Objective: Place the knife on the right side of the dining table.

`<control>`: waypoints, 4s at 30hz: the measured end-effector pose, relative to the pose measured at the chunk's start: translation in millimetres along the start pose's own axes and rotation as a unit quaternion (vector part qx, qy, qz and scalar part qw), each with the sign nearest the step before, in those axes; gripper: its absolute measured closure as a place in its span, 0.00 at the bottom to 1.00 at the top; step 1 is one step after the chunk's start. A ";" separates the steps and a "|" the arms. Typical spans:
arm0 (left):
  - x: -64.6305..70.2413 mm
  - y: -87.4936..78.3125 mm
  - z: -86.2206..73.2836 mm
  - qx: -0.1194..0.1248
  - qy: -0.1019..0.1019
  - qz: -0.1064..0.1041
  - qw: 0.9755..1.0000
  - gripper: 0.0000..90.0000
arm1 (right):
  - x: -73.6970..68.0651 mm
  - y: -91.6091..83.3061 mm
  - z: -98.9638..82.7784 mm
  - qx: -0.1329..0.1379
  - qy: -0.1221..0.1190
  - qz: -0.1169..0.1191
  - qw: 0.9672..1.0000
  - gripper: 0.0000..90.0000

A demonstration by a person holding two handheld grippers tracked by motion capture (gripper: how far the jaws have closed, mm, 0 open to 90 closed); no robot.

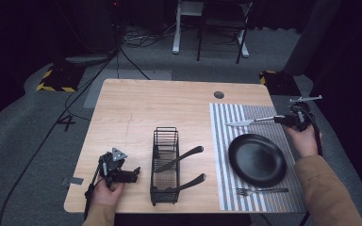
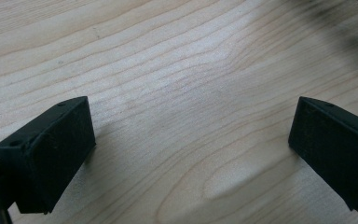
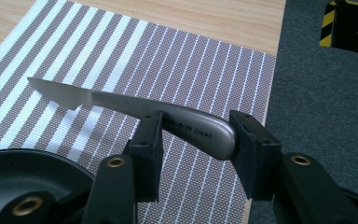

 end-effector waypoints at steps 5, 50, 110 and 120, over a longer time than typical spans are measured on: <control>0.1 0.0 0.0 0.000 0.000 0.000 1.000 0.01 | 2.1 3.4 -0.7 -0.005 0.003 -0.005 1.000 0.62; 0.2 -0.3 -0.3 0.000 -0.001 0.001 1.000 0.01 | 10.1 30.4 -5.8 -0.027 0.005 -0.028 0.999 0.64; 0.4 -0.5 -0.4 -0.001 -0.002 0.002 1.000 0.01 | 27.6 73.1 -15.2 -0.038 0.068 -0.070 0.994 0.62; 0.4 -0.5 -0.4 -0.001 -0.002 0.002 1.000 0.01 | 24.9 65.1 -15.3 -0.030 0.065 -0.065 0.995 0.63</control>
Point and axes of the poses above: each handheld gripper's, and its own axes: y roughly forward along the jaws, z roughly out of its top, x roughly to its right, the point moved 1 cm from there along y, roughly forward along the jaws, and after that the axes turned 6 degrees about z, right-handed, at the moved point
